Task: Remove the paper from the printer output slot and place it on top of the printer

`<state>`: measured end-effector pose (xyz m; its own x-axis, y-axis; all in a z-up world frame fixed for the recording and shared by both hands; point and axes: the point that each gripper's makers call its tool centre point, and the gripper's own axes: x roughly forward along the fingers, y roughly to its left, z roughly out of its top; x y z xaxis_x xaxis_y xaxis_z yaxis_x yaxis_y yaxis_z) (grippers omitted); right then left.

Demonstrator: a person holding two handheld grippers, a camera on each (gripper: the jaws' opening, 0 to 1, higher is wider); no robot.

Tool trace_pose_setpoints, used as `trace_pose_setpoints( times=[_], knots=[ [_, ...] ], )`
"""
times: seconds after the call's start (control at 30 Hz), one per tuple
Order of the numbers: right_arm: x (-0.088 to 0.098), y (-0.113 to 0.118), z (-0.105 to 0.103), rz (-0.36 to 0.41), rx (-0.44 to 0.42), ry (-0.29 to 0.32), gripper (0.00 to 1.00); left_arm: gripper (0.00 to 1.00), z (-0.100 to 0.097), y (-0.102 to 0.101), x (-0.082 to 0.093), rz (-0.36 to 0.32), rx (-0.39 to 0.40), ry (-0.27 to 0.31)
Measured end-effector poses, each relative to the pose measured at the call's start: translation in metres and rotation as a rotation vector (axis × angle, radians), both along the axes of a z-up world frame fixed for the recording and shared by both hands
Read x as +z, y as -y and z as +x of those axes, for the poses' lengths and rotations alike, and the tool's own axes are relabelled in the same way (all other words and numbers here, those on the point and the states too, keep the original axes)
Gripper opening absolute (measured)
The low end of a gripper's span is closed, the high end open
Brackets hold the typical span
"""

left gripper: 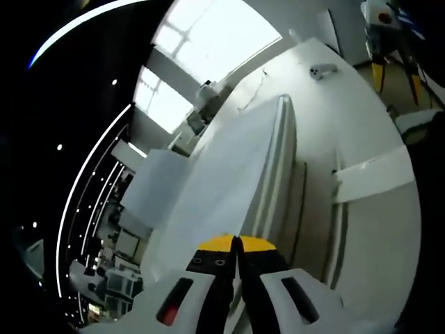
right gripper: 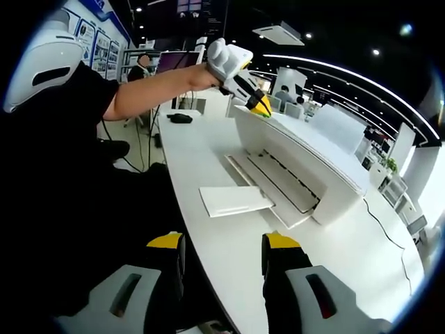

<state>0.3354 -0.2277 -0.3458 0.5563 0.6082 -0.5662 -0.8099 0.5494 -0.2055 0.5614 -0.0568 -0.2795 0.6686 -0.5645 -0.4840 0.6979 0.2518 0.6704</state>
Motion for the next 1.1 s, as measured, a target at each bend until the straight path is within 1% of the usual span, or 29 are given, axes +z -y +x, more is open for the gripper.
trace_pose_setpoints(
  times=[0.33,0.5,0.63,0.77,0.83,0.97,1.1],
  knots=[
    [0.0,0.0,0.0,0.0,0.001,0.001,0.4,0.05,0.003,-0.012,0.001,0.017,0.056,-0.001],
    [-0.001,-0.002,0.0,-0.001,0.005,-0.002,0.4,0.05,0.005,-0.022,0.001,0.032,0.091,0.008],
    [0.0,-0.002,0.0,-0.002,0.005,-0.001,0.4,0.05,0.002,-0.028,-0.003,0.035,0.11,-0.007],
    [0.001,-0.002,0.001,-0.003,0.003,0.001,0.4,0.05,-0.004,-0.034,-0.005,0.053,0.134,0.001],
    [0.001,-0.002,0.001,-0.006,0.004,0.002,0.4,0.05,-0.008,-0.033,-0.006,0.06,0.138,-0.001],
    [0.003,-0.005,0.0,-0.005,0.01,0.006,0.4,0.05,-0.016,-0.021,-0.013,0.08,0.123,-0.01],
    [0.005,-0.002,-0.001,-0.01,0.004,0.011,0.4,0.05,-0.016,-0.013,-0.014,0.097,0.117,-0.017]
  ],
)
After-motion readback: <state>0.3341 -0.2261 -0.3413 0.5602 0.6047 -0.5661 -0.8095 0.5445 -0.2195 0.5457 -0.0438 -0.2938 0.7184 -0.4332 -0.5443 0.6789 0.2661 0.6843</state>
